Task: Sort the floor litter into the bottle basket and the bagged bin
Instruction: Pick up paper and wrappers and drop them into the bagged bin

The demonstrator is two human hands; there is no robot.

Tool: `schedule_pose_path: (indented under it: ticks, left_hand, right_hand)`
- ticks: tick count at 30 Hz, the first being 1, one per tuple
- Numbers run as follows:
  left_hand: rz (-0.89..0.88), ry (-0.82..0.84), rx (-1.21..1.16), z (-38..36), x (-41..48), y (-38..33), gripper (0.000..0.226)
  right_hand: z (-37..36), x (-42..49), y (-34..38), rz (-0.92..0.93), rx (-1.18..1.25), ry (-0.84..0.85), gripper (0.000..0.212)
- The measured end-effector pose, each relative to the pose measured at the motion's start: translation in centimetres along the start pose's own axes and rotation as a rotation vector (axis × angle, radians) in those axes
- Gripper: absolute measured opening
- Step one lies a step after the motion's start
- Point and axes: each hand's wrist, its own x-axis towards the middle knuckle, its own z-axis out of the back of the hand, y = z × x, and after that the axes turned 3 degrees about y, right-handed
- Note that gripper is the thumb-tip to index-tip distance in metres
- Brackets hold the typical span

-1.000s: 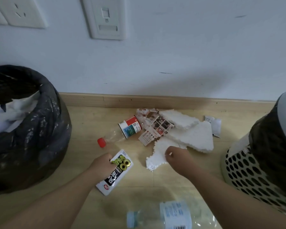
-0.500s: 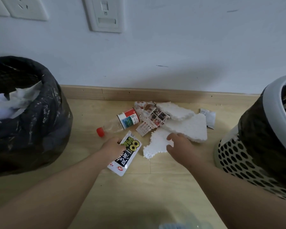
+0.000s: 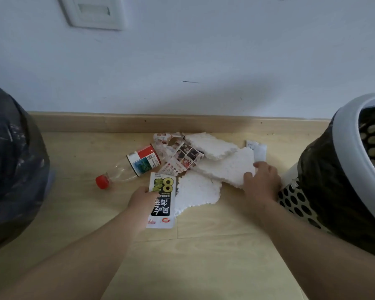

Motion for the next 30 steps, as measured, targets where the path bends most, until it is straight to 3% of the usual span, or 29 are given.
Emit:
schedule_pose_path:
  ticks: [8, 11, 15, 19, 26, 30]
  left_hand:
    - [-0.083, -0.041, 0.008, -1.4, 1.5, -0.6, 0.021]
    - [-0.073, -0.044, 0.015, -1.3, 1.4, -0.4, 0.019]
    - [-0.039, -0.001, -0.013, -0.7, 1.8, -0.5, 0.017]
    - [0.012, 0.004, -0.053, -0.3, 2.4, -0.7, 0.011]
    - [0.026, 0.063, -0.064, -0.1, 3.1, -1.0, 0.013]
    - [-0.002, 0.073, -0.019, -0.1, 2.8, -0.7, 0.02]
  right_hand:
    - [-0.7, 1.5, -1.4, -0.049, -0.076, 0.042, 0.04]
    - [-0.4, 3.8, -0.5, -0.103, 0.0, 0.068, 0.044]
    - [-0.2, 6.7, 0.5, -0.247, 0.162, 0.226, 0.048]
    - [-0.7, 7.5, 1.5, -0.285, 0.082, 0.371, 0.048]
    - [-2.5, 5.9, 2.4, -0.205, 0.049, 0.28, 0.04]
    - [-3.6, 4.4, 3.0, -0.198, 0.051, 0.315, 0.036]
